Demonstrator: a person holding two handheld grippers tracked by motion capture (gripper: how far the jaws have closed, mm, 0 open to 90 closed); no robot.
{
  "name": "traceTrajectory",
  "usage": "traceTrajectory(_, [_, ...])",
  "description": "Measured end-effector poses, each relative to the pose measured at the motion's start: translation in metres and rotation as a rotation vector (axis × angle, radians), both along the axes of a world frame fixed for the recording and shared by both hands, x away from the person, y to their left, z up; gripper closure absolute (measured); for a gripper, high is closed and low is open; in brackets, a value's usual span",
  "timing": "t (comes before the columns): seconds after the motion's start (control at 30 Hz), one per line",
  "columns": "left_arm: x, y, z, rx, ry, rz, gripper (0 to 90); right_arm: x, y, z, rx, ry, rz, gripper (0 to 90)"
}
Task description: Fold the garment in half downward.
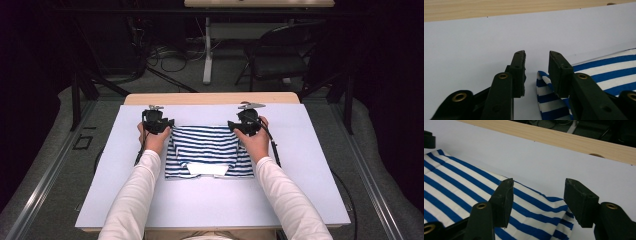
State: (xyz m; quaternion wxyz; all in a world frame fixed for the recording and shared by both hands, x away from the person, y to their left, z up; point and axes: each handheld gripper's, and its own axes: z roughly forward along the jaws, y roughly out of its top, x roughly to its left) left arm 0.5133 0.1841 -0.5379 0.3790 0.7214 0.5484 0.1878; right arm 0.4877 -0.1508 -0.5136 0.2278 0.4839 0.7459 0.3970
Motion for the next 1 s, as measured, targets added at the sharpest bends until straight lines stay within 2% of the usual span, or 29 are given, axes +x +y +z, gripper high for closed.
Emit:
traceTrajectory(0.2, [0.001, 0.000, -0.001, 0.003, 0.015, -0.003, 60.1, -0.009, 0.012, -0.002, 0.004, 0.001, 0.036, 38.7])
traceTrajectory(0.53, [0.004, -0.003, -0.005, 0.001, 0.057, -0.022, 60.5, -0.025, 0.034, -0.006, 0.009, -0.005, 0.108, 38.0])
traceTrajectory(0.77, [0.007, -0.005, -0.008, -0.018, 0.099, -0.018, 63.1, -0.036, 0.049, -0.010, 0.008, -0.011, 0.155, 38.1])
traceTrajectory(1.0, [0.012, -0.009, -0.008, 0.008, 0.122, -0.019, 61.5, -0.045, 0.062, -0.014, 0.014, -0.010, 0.195, 38.0])
